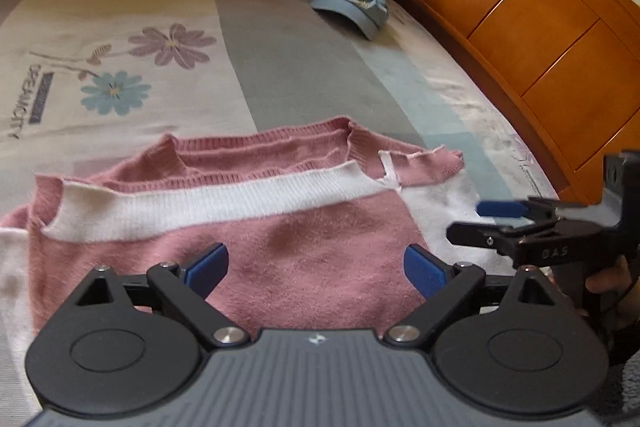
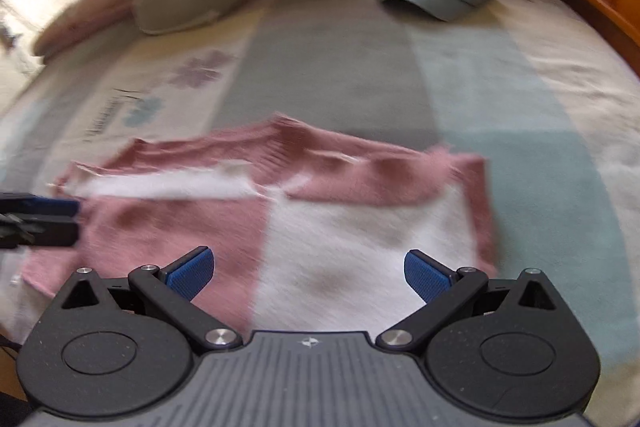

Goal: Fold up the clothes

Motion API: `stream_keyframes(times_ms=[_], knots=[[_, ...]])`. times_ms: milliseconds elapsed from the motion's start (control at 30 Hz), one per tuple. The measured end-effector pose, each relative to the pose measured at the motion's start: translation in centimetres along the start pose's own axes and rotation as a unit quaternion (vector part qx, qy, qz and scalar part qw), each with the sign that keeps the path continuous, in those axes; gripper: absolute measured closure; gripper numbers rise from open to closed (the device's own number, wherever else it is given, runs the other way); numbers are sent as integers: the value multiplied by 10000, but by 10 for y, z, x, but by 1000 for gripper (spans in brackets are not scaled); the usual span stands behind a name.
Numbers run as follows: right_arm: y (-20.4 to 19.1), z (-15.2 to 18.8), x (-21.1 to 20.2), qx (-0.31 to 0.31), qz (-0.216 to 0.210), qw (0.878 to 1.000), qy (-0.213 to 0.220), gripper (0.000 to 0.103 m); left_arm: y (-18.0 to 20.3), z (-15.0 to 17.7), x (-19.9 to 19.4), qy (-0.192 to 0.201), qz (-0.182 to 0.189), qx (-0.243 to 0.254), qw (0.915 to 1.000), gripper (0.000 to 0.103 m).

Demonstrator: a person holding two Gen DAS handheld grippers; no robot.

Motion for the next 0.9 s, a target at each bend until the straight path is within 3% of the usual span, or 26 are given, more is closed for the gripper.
stream_keyframes(times_ms=[167,300,367,567,900], knots=[[-15,-1,38,-254,-321,9987,-319,0,-8,-4,9,111,-186,-423,9989,8],[-21,1,43,-462,-301,9980,-305,0,6,-7,-4,372,-8,-221,9991,8],[-21,1,43,-495,-326,9978,-300,0,4,-7,7,295,-72,-314,9990,8],[-25,4,45,-643,-226,9972,-301,0,10,-11,26,68,-554,-111,9984,7],[-26,-2,42,-483,-119,9981,-367,0,5,-16,-2,173,-1093,-12,9939,7]])
Point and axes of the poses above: each gripper's, at about its wrist camera, not at the fingertips, and x roughly the way its jaws point, y to its right, z to its underside, the point moved 3 cm from there along x, roughly the way its jaws point, and after that the axes turned 8 degrees about -x, right-handed, at the moved point
